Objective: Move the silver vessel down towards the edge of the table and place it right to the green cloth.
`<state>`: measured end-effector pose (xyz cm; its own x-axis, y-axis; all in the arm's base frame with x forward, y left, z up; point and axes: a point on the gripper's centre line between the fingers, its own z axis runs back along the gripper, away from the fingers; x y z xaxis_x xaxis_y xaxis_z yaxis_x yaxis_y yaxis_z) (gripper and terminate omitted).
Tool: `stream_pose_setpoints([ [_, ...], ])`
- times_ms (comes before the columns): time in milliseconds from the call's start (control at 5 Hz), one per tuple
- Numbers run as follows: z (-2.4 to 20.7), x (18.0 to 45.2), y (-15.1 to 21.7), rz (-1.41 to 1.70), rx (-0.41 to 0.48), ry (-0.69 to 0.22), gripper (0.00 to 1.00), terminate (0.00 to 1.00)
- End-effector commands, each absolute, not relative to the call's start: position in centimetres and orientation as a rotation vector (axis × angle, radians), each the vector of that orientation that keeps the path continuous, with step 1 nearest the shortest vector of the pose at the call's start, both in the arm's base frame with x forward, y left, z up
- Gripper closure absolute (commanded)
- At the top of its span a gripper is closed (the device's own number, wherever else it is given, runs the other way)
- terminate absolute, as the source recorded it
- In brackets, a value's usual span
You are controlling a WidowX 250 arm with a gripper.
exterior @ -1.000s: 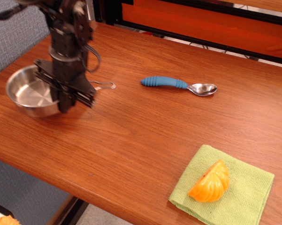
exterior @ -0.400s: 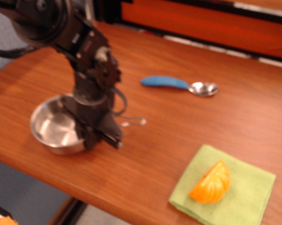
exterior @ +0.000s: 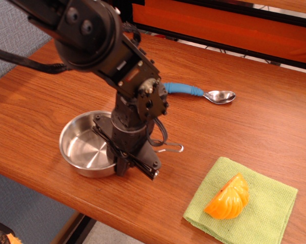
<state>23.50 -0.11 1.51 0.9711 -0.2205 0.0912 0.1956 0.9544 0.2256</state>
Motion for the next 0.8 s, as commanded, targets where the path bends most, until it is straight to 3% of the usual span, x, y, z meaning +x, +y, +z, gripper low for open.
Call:
stream_pose_setpoints([
  [0, 2.1, 23.5, 1.6, -0.213, 0.18, -0.105, 1.0, 0.0],
  [200, 1.9, 23.5, 1.7, -0.204, 0.159, -0.084, 0.0, 0.0],
  [600, 4.5, 24.5, 1.7, -0.292, 0.254, -0.04, 0.0, 0.0],
])
